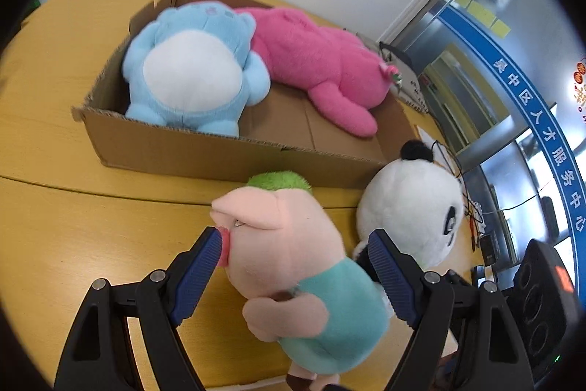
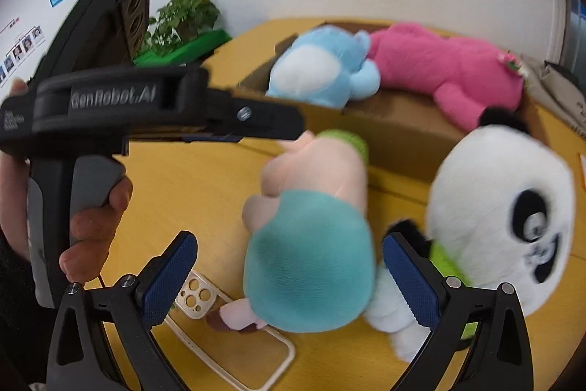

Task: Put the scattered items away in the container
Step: 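Grasp the pink-and-teal pig with both tools, then lift the pig with both tools and lower it into the box, then open both tools and move them to the white panda on the table, then grasp the white panda with the left tool while the right tool clamps it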

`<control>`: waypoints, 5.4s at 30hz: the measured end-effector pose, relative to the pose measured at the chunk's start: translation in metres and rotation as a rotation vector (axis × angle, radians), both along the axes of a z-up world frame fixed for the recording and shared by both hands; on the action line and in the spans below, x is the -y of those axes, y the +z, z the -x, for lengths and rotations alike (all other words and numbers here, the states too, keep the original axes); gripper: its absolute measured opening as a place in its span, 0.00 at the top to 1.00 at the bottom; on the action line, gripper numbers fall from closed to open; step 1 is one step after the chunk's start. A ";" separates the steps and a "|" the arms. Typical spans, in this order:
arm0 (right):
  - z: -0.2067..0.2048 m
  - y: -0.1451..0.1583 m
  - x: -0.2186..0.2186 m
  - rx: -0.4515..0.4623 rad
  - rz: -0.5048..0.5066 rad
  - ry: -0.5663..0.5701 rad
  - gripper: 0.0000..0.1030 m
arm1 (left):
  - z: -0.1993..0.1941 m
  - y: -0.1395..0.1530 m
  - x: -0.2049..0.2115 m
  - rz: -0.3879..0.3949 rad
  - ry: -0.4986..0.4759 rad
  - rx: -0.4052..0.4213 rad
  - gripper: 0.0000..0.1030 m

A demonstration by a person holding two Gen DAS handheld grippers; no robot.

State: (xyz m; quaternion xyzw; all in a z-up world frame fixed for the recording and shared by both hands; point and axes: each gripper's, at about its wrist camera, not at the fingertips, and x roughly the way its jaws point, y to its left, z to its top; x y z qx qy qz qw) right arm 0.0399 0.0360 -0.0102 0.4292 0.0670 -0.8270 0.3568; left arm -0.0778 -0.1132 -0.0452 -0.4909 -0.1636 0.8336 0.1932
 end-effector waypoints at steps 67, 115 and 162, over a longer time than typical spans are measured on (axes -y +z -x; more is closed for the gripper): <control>0.151 0.011 0.048 -0.083 -0.101 -0.282 0.28 | 0.200 0.027 -0.047 0.094 -0.257 -0.086 0.50; -0.024 0.126 -0.041 -0.346 -0.001 -0.260 0.00 | -0.043 0.129 0.009 0.155 0.124 -0.486 0.18; 0.084 -0.039 -0.207 0.257 0.456 -0.109 0.03 | 0.005 -0.076 -0.110 -0.395 -0.424 0.065 0.33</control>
